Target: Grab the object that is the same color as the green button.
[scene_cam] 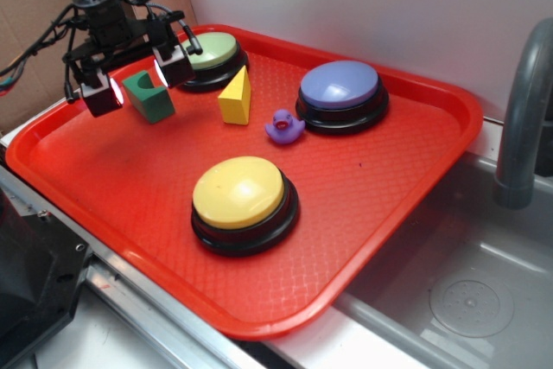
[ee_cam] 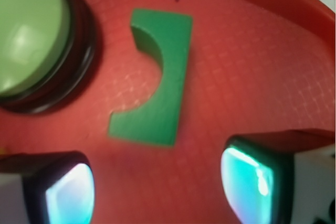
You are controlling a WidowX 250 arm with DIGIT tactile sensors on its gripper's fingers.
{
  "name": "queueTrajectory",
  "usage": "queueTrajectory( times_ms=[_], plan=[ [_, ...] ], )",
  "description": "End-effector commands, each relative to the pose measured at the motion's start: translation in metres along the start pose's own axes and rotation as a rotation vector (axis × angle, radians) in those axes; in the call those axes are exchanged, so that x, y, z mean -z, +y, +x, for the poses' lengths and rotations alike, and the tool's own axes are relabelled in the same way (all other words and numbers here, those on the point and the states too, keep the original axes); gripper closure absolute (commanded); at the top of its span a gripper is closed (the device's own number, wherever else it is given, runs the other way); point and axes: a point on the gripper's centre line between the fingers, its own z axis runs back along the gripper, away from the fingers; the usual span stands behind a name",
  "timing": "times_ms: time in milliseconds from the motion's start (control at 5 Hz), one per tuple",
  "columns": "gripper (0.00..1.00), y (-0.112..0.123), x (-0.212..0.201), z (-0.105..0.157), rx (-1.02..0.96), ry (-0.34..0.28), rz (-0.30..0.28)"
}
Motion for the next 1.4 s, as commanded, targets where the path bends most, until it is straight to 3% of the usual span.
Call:
queueTrajectory(
  times_ms=[0, 600, 800, 1200],
  plan=[
    [0.00, 0.0020, 0.0156, 0.0145, -0.018, -0.024, -0.001],
    [0.00, -0.0013, 0.0239, 0.0154, 0.002, -0.033, -0.020],
    [0.82, -0.0026, 0.0223, 0.0147, 0.036, -0.046, -0.044],
    [0.98, -0.0038, 0.0193, 0.0134, 0.038, -0.051, -0.053]
  ],
)
